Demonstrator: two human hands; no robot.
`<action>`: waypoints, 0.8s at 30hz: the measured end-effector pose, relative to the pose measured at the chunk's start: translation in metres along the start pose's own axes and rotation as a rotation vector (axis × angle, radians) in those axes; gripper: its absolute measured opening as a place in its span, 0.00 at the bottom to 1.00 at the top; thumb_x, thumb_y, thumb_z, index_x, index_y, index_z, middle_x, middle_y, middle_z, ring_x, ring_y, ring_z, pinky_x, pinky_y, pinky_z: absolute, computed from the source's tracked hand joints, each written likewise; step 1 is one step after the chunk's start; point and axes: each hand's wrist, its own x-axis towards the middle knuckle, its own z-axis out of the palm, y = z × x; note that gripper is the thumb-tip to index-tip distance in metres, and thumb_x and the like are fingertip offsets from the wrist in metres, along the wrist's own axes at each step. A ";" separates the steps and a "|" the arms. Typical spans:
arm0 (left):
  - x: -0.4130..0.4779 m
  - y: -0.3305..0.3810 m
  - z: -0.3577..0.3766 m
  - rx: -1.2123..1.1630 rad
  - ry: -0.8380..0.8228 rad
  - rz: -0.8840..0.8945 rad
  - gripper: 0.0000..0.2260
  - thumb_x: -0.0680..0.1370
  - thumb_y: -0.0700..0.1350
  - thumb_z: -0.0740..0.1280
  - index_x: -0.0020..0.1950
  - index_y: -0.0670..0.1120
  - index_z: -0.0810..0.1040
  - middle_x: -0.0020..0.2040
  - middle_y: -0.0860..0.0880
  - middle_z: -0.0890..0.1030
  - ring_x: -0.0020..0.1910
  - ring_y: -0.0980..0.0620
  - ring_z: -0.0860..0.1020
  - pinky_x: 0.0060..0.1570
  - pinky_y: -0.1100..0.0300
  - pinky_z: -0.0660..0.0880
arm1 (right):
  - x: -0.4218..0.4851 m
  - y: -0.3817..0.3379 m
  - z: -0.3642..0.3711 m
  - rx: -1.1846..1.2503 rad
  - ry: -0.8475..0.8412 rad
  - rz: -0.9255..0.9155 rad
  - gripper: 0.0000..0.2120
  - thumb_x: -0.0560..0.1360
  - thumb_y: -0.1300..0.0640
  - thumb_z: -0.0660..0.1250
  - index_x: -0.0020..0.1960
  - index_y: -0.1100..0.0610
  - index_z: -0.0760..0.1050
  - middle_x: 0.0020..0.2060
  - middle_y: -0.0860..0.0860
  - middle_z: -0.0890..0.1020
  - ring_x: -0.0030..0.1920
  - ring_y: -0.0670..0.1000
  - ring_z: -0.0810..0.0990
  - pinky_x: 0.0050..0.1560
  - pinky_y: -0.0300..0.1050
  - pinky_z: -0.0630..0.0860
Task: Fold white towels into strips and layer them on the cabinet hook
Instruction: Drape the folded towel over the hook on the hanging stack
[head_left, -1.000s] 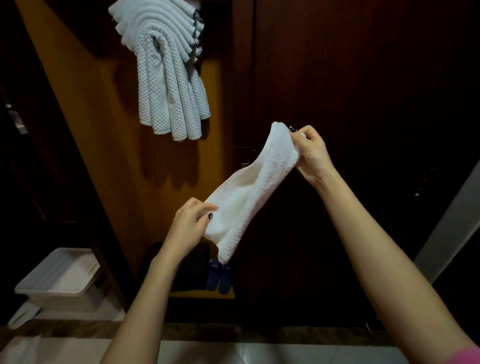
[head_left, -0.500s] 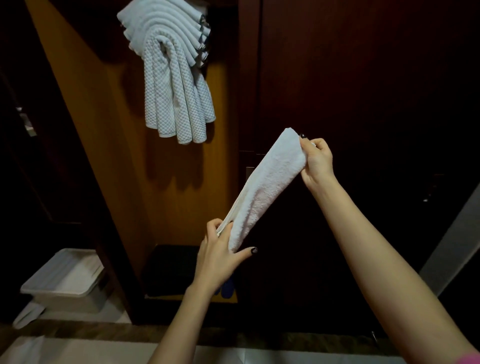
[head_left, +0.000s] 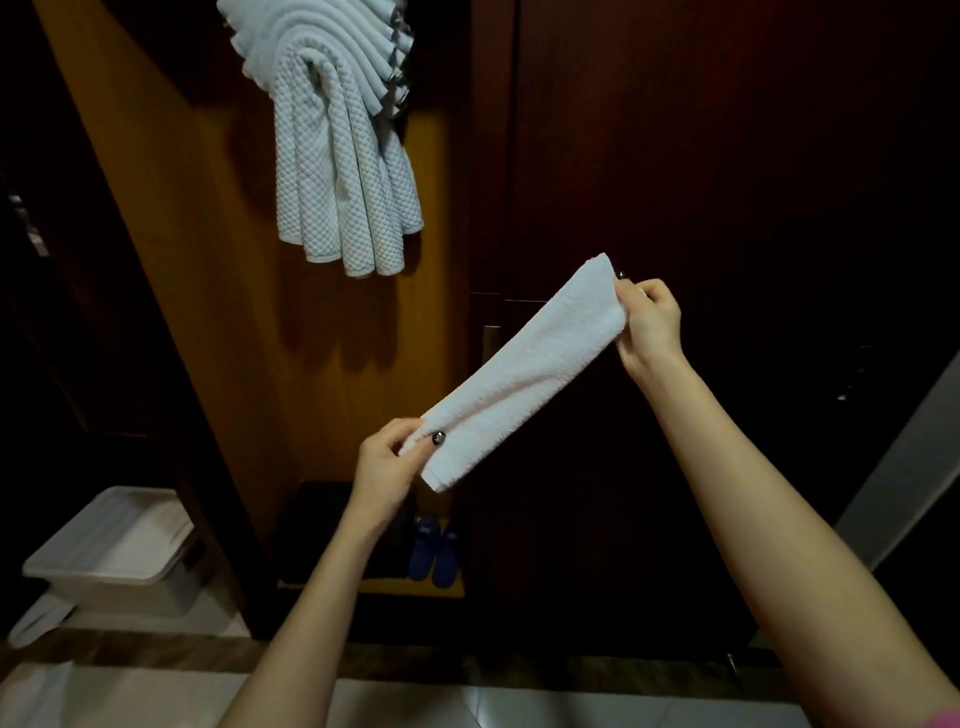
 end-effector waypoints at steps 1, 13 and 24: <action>0.006 0.003 -0.005 -0.017 -0.009 0.009 0.10 0.76 0.34 0.70 0.49 0.48 0.80 0.49 0.49 0.80 0.42 0.65 0.77 0.39 0.72 0.73 | 0.001 0.003 -0.002 -0.069 -0.004 -0.032 0.17 0.77 0.61 0.68 0.35 0.55 0.63 0.31 0.49 0.67 0.30 0.46 0.68 0.31 0.40 0.67; 0.094 0.032 -0.102 0.191 -0.304 -0.081 0.12 0.81 0.42 0.64 0.51 0.57 0.85 0.58 0.56 0.81 0.58 0.60 0.76 0.52 0.68 0.69 | 0.022 0.012 0.024 -0.343 -0.305 -0.143 0.12 0.78 0.62 0.66 0.59 0.49 0.76 0.41 0.51 0.83 0.39 0.46 0.82 0.37 0.41 0.80; 0.209 0.064 -0.187 0.272 -0.273 0.011 0.08 0.75 0.42 0.73 0.51 0.53 0.82 0.56 0.60 0.80 0.39 0.70 0.77 0.35 0.77 0.70 | 0.082 0.014 0.138 -0.296 -0.523 -0.044 0.12 0.78 0.65 0.66 0.59 0.56 0.79 0.54 0.51 0.80 0.44 0.42 0.83 0.40 0.36 0.79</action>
